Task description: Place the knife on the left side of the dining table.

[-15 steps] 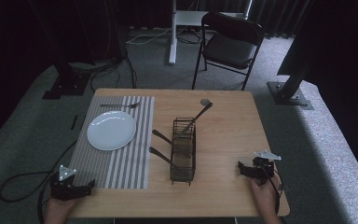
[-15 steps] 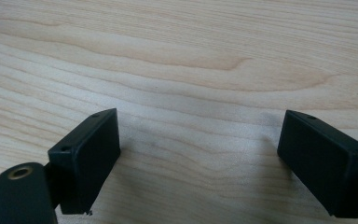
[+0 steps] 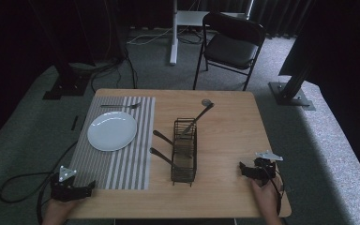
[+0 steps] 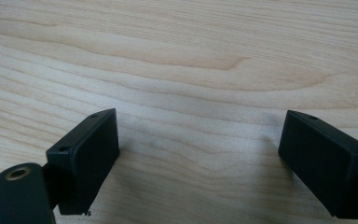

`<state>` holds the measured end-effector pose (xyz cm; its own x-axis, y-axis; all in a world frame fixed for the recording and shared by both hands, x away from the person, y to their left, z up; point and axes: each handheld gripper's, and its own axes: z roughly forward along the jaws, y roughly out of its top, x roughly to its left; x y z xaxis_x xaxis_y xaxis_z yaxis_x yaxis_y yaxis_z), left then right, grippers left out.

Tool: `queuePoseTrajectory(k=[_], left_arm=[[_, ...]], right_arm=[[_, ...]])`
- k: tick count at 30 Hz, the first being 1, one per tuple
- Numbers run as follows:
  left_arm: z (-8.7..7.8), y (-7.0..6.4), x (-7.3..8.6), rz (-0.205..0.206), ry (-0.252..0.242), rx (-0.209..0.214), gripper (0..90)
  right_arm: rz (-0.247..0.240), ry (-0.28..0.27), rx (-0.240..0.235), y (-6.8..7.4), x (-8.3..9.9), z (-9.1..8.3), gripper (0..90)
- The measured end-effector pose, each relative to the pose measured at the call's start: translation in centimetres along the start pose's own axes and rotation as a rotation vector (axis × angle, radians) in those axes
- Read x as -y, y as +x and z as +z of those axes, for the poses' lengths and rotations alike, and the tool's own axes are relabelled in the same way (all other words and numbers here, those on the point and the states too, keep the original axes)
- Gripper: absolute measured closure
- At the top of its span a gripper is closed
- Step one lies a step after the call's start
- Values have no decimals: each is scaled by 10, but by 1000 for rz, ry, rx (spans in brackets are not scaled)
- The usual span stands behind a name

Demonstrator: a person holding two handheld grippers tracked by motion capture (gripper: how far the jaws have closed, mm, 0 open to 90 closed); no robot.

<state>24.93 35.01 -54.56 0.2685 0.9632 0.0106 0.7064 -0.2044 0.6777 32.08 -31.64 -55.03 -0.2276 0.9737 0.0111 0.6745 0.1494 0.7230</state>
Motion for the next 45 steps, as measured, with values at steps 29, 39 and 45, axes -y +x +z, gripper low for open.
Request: queuePoseTrajectory(k=[29,39,45], left_arm=[[-15,-15,-17,37,-1,83,31],[-25,-39,-37,101,-41,143,31],[-30,-53,-48,137,-60,177,31]], right_arm=[[1,-1,0,0,0,0,117],[0,-1,0,0,0,0,117],[1,-1,0,0,0,0,117]])
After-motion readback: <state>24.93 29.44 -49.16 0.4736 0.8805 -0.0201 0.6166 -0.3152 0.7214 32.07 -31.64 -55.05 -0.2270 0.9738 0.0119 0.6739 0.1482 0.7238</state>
